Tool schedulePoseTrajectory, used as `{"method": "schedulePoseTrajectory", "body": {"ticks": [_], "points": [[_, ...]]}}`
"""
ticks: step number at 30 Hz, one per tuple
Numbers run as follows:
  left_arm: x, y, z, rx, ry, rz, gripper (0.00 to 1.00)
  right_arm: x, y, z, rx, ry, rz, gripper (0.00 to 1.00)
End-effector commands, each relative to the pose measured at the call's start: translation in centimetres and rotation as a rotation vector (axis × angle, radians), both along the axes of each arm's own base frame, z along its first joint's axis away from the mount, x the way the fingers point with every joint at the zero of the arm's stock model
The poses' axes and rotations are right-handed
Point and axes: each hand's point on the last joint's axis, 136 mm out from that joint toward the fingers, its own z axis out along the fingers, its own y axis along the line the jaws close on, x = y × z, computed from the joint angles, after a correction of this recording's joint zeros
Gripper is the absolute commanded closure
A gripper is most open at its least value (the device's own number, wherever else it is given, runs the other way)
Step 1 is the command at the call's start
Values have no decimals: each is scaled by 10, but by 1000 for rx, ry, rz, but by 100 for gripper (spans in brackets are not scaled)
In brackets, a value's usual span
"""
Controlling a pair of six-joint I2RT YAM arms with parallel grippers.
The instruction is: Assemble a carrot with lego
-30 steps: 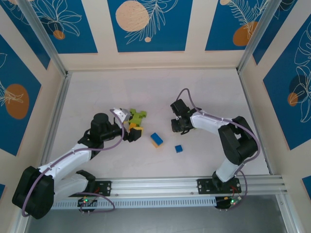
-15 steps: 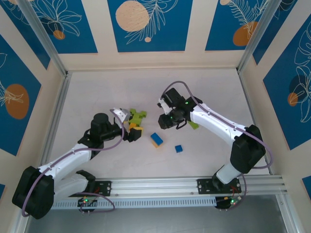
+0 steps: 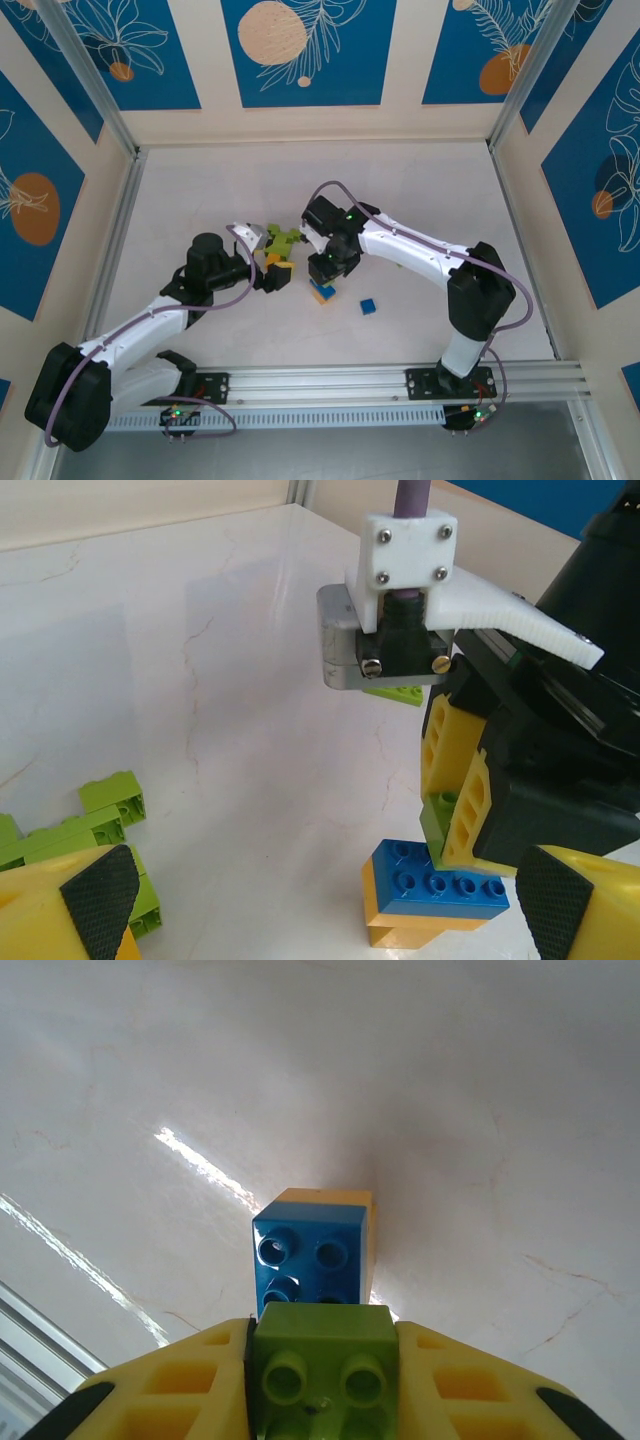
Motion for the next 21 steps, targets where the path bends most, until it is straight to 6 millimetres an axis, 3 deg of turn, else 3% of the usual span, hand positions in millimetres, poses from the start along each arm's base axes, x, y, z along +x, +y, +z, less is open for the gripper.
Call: {"method": "schedulePoseTrajectory", "body": {"ticks": [1,21], "points": [[1,-4,21,-26,-61,-23,1,-5,1,2,-2,8,9,68],[0,-4,22,-28,-63,-27,0,-11,8,-17,14,11,-10,69]]}}
